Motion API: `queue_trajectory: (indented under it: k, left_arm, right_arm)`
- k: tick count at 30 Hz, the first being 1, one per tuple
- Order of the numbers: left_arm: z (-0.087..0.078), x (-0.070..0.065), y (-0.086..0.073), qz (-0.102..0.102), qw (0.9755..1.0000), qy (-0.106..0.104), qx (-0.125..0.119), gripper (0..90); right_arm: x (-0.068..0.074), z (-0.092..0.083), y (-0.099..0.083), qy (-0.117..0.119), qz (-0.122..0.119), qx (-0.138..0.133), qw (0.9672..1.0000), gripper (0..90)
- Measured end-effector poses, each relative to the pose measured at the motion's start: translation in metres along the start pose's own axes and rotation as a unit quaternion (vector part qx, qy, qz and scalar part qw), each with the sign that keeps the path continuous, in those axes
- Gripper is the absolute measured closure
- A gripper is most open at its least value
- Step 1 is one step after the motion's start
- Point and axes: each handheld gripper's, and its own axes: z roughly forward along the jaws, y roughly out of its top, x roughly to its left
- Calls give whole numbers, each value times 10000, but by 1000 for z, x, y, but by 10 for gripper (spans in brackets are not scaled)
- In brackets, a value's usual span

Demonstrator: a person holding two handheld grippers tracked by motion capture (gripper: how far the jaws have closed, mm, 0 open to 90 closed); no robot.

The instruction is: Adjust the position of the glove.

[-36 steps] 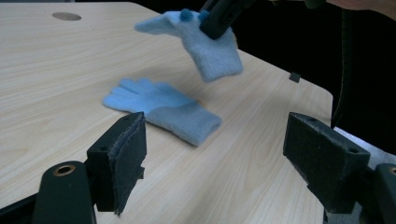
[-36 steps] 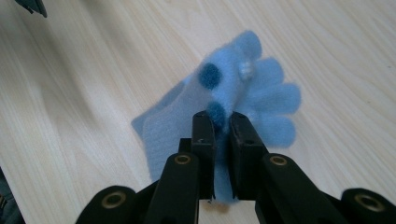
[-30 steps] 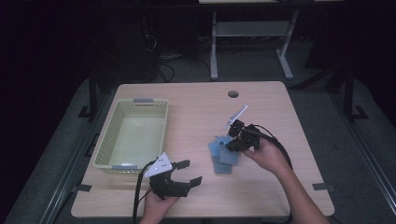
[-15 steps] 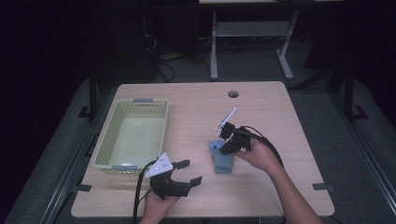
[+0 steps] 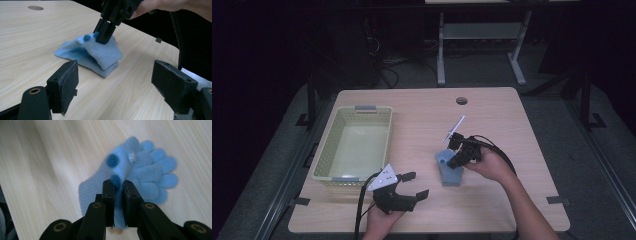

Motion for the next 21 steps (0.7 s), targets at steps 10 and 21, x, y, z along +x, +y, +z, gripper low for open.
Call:
queue_trajectory:
  k: [10, 21]
  left_arm:
    - [1, -1, -1, -20, 10000, -40, 15, 213]
    - [1, -2, -1, -8, 10000, -60, -2, 213]
  right_arm:
    - [1, 10, 1, -141, -1, 87, 9999, 787]
    - [0, 16, -1, -408, 58, 29, 9991, 653]
